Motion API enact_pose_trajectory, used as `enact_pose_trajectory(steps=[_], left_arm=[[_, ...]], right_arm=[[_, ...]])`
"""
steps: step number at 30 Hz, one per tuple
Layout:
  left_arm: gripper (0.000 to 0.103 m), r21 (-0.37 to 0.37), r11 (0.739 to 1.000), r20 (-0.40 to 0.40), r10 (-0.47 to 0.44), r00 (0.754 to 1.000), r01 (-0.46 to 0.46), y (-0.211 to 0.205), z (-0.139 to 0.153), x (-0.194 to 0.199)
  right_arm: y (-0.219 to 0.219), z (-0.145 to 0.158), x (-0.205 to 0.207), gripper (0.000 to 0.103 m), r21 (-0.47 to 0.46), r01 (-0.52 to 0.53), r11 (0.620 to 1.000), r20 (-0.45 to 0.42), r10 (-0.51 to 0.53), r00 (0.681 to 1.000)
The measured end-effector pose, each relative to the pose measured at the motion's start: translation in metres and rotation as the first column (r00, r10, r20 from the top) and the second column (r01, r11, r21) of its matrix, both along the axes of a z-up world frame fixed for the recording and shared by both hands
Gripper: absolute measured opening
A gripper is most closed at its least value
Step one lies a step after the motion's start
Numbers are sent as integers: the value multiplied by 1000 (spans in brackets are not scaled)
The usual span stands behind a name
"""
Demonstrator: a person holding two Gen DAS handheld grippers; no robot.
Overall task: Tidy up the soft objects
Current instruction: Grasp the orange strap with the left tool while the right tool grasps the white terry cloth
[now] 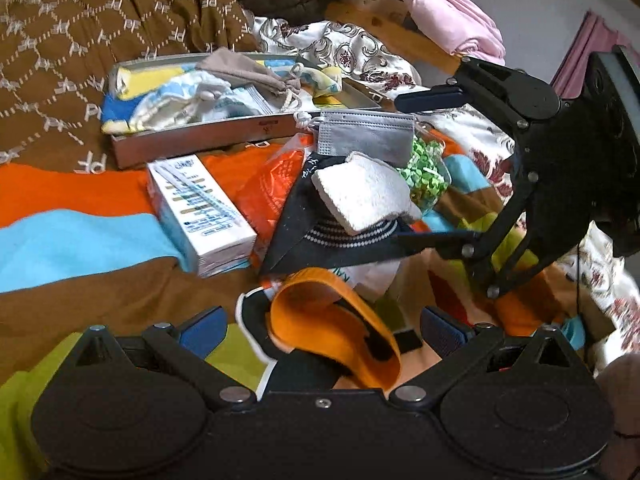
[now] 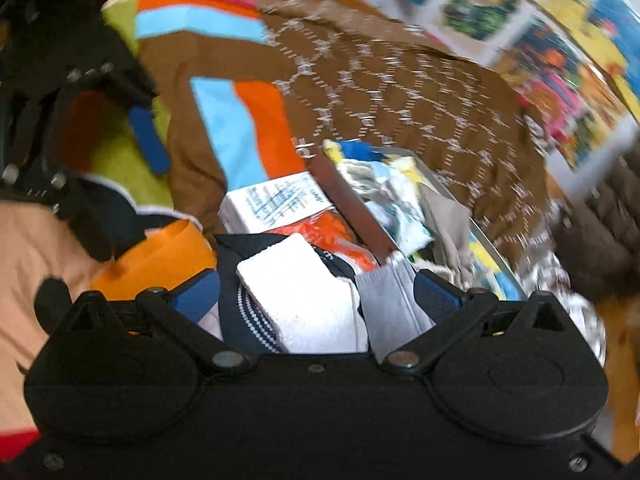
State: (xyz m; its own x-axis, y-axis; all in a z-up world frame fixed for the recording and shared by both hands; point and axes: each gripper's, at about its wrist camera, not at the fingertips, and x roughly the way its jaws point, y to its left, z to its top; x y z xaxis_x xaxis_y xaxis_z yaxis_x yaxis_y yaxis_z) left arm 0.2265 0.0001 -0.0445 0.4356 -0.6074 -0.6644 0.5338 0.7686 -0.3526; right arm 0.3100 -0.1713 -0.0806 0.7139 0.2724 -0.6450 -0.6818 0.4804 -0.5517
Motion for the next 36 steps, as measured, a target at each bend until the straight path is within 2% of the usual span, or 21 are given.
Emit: enact_pose_trajectory(steps=[7, 13, 18, 20, 22, 26, 30, 32, 36], left_arm=[[101, -124, 992, -87, -11, 996, 0, -3, -15, 26], [90, -230, 973, -150, -17, 989, -18, 1, -26, 38], [80, -251, 968, -154, -22, 988, -17, 4, -33, 41], [74, -256, 966, -159, -21, 987, -20, 5, -35, 42], [68, -258, 966, -164, -20, 986, -23, 7, -36, 44], [54, -255, 967, -168, -20, 986, -24, 12, -38, 46], [49, -247, 969, -162, -30, 986, -11, 12, -38, 46], [39, -237, 971, -155, -32, 987, -6, 11, -38, 46], [30, -218, 976, -139, -30, 990, -1, 9, -37, 45]], right_arm=[[25, 1, 20, 102, -143, -131, 981, -77, 121, 990], [37, -1, 36, 102, -190, -177, 966, -145, 150, 978], [48, -9, 46, 101, -212, -209, 955, -180, 173, 968], [50, -12, 51, 96, -218, -220, 951, -202, 177, 963], [52, -13, 54, 83, -228, -230, 946, -234, 176, 956], [57, -19, 58, 67, -233, -261, 937, -255, 200, 946], [64, -21, 61, 50, -252, -278, 927, -277, 207, 938], [66, -20, 62, 45, -254, -283, 925, -287, 207, 935], [68, -18, 61, 45, -263, -276, 925, -283, 199, 938]])
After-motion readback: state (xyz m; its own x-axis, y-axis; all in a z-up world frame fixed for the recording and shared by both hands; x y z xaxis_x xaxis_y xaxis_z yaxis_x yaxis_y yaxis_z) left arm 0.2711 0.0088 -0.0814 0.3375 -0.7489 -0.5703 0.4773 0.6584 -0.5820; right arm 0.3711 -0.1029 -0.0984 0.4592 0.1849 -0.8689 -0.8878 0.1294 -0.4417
